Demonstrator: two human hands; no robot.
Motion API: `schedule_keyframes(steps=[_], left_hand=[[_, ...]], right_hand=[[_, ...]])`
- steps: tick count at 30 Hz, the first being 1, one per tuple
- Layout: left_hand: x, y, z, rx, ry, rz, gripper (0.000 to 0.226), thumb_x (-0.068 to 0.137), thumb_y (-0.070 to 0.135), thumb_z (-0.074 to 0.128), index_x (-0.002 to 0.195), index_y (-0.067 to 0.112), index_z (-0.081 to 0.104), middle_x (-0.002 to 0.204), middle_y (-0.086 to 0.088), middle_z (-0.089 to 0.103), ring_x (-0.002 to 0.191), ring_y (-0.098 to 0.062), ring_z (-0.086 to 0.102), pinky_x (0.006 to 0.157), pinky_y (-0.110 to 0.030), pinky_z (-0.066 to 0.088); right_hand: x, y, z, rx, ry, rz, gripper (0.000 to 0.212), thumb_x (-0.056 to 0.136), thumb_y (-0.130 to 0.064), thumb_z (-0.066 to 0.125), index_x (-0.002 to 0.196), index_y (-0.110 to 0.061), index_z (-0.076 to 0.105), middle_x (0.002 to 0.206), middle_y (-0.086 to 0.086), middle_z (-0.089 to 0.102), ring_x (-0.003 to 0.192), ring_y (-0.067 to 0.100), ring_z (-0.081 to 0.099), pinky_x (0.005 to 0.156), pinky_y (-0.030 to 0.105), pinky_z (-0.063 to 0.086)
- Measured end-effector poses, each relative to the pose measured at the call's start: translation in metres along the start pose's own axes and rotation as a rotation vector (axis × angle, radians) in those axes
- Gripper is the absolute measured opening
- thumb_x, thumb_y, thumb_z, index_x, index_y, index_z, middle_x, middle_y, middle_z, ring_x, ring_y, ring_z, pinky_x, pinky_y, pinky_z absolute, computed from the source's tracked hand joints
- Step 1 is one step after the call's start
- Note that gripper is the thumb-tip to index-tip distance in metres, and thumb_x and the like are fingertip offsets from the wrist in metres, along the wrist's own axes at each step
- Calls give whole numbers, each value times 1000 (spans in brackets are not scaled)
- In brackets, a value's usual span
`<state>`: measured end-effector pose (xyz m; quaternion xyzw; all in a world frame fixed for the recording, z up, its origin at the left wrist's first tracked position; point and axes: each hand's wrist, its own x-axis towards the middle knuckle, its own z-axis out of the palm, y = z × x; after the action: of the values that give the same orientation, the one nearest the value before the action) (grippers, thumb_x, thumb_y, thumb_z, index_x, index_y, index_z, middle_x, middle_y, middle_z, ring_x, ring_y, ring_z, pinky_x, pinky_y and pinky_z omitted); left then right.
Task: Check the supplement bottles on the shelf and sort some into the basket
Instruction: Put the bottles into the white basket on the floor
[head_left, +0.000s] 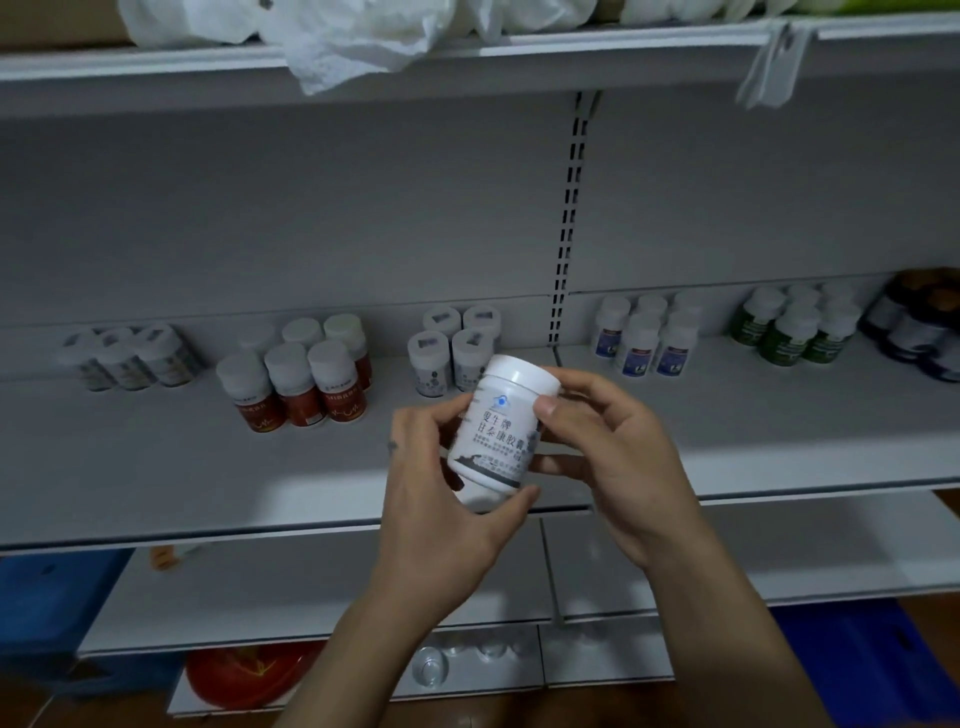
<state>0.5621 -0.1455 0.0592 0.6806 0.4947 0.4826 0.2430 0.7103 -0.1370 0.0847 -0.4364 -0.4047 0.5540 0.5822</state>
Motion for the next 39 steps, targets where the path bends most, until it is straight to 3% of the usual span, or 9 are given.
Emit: schedule_keyframes(steps=[5,10,12,16,21,26,30,35,39], left_hand=[[-1,-4,3,107,31,124,78,58,19,92,122,21,49,115,-3,45,102,11,44,82,-2,37],[4,-1,-10,-77,-148,-15,64,69,53,72,125,35,47,119,18,56,111,-3,54,78,-16,47],[4,-5,-12,-54,-186,-32,60,72,47,75,125,35,50,116,20,58,109,-2,56,76,-16,48],[2,-5,-15,-14,-200,28,57,67,22,88,112,36,55,113,22,56,104,-6,55,77,-12,46],[4,-3,-12,-21,-226,66,57,74,22,83,118,40,53,115,23,56,102,-8,56,77,-12,45],[4,3,-7,-11,-206,7,59,75,45,71,129,36,51,109,20,63,92,-9,59,69,-18,47],[4,11,-2,-8,-98,-55,64,59,60,77,116,41,54,104,20,62,93,-2,56,68,-9,39],[0,21,7,52,-13,14,65,61,40,87,114,32,50,108,13,49,97,8,52,73,-4,40],[-6,26,7,68,-53,114,73,60,33,90,121,26,50,111,14,45,100,8,48,76,-2,37]], right_hand=[[0,-1,1,-37,-76,21,45,67,-27,74,109,-14,65,101,7,73,86,16,71,65,30,55],[5,2,-13,-5,-114,-9,62,64,-8,83,121,-17,60,115,4,70,101,20,69,82,34,57],[4,1,-22,-77,-221,-62,70,60,2,81,122,-20,59,118,-1,69,109,16,65,88,29,54],[-5,-17,-31,-313,-456,-163,61,59,5,79,108,-29,67,119,-4,68,116,12,61,95,19,46],[-6,-26,-33,-415,-443,-187,61,62,-2,82,115,-27,65,116,-10,68,115,9,61,95,18,46],[-2,-17,-32,-259,-290,-122,57,78,-12,74,131,-23,55,124,-5,67,117,13,62,95,28,51],[-2,-6,-28,-91,-271,-7,43,88,-13,63,130,-16,56,122,2,68,115,20,63,90,29,53],[-2,6,-22,-26,-236,31,31,74,-12,75,104,-13,73,106,12,73,101,24,69,82,30,56],[-2,12,-27,325,-297,165,54,69,-32,84,113,-4,70,116,23,67,108,31,66,87,39,56]])
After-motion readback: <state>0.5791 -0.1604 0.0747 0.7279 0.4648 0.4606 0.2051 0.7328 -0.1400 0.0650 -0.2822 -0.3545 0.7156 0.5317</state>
